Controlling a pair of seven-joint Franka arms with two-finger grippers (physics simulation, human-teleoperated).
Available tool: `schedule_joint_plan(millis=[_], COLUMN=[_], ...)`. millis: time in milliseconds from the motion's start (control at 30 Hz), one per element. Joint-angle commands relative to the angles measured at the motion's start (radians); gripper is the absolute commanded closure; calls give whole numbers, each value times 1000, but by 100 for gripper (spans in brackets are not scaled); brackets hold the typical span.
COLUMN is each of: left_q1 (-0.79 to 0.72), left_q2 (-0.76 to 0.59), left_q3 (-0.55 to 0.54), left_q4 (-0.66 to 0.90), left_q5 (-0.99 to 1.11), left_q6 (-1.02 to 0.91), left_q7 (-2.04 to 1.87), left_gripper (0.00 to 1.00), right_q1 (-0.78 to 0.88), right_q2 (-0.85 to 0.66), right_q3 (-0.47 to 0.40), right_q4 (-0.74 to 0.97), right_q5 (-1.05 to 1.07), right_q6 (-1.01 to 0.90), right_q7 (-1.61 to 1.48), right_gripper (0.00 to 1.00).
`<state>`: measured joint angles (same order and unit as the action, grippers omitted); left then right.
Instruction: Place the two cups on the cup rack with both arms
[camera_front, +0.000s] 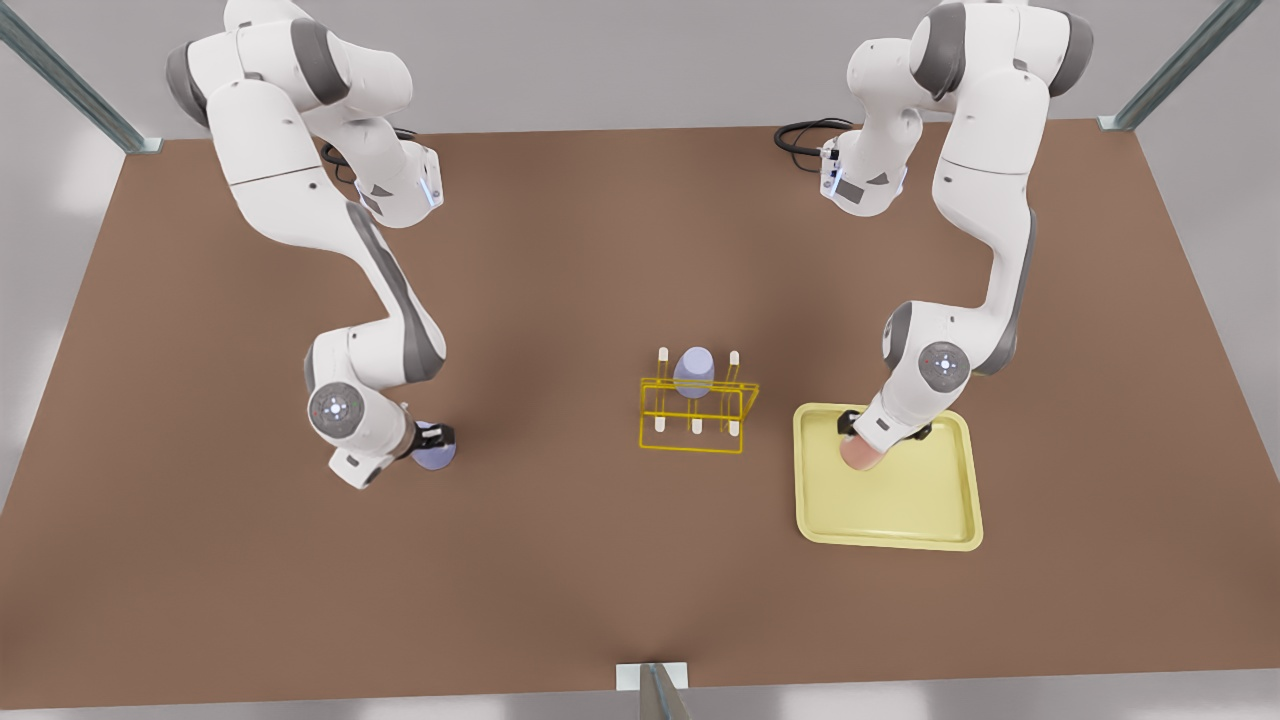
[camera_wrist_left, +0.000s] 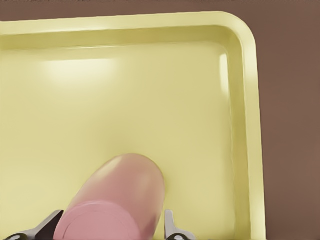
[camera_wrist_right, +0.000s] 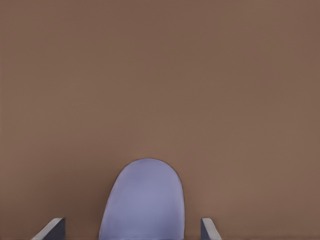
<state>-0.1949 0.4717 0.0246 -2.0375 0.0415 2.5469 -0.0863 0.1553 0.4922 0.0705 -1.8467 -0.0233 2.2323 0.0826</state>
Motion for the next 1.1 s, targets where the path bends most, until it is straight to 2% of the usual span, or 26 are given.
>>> schedule_joint_plan(millis=[0, 400, 600, 833, 967, 1033, 1067], left_q1=[0, 0, 2, 2, -51, -69, -71], left_q2=[-1, 27, 27, -4, -110, -94, -93], left_q3=[0, 0, 0, -8, -38, -55, -63], left_q4=[0, 3, 3, 3, 28, 94, 166], left_q5=[1, 3, 3, 1, -41, -41, -41], left_q6=[18, 33, 44, 41, -106, -184, -293], left_q7=[-4, -4, -4, -9, -139, -201, -223], left_gripper=[21, 15, 23, 23, 23, 23, 23], right_q1=[4, 6, 1, 6, 4, 3, 3], right_q2=[-4, -1, 11, 23, 23, 23, 23], right_q3=[0, -2, -5, -5, -5, -5, -5], right_q4=[-17, -92, -94, -108, -108, -108, -108], right_q5=[2, 2, -3, -4, -4, -4, -4], right_q6=[44, 58, 61, 64, 62, 62, 62], right_q7=[26, 40, 40, 39, 39, 39, 39], right_gripper=[0, 0, 0, 0, 0, 0, 0])
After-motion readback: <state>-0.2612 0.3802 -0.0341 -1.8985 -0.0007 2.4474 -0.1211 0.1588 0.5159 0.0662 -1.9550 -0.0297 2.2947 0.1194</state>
